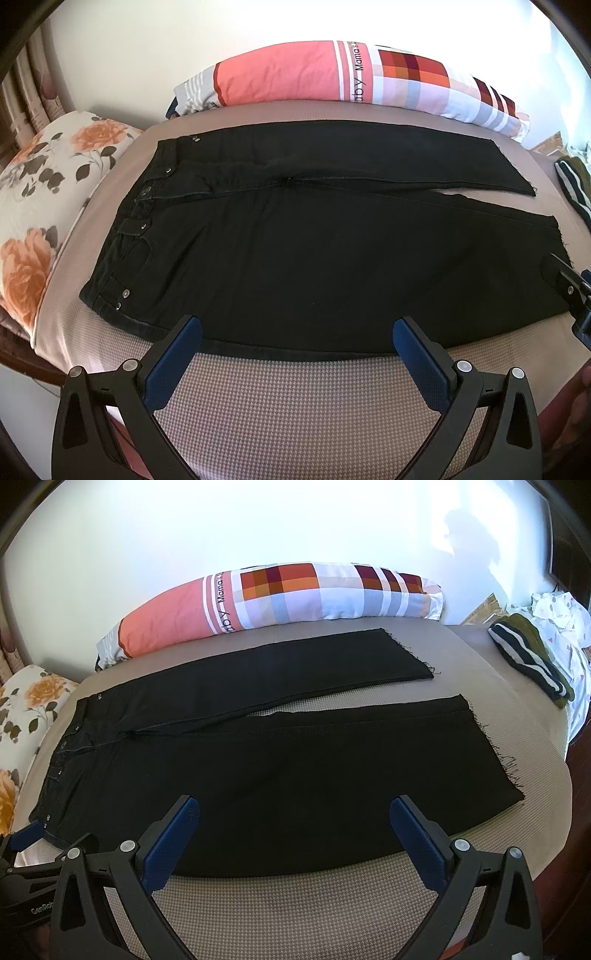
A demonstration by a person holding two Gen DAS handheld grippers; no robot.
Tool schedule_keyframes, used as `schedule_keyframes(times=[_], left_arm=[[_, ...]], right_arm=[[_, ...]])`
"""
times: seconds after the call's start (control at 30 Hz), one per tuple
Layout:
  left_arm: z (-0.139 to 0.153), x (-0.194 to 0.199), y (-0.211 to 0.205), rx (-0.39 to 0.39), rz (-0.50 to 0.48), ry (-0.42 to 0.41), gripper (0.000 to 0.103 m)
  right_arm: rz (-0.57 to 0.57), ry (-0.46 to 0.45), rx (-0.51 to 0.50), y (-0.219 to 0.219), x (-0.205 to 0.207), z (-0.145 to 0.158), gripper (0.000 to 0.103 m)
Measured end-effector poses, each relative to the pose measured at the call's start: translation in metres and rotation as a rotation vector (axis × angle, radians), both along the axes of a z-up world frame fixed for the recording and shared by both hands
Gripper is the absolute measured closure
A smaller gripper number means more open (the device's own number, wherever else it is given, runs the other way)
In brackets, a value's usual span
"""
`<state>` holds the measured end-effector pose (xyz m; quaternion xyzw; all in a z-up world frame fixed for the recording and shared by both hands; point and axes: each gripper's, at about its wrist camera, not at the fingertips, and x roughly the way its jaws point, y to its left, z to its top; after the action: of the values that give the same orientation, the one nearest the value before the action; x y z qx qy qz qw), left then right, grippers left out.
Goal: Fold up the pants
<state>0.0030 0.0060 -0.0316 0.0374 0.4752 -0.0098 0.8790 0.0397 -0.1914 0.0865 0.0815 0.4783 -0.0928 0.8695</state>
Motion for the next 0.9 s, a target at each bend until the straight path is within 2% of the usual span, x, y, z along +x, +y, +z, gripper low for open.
schedule_keyframes(times=[0.9], left_arm=[[-0.0043, 0.0008, 0.0006, -0.013, -0.001, 0.018, 0.000]], right_arm=[[0.004, 0.008, 0.008, 0.0003, 0.0004, -0.0026, 0.000]])
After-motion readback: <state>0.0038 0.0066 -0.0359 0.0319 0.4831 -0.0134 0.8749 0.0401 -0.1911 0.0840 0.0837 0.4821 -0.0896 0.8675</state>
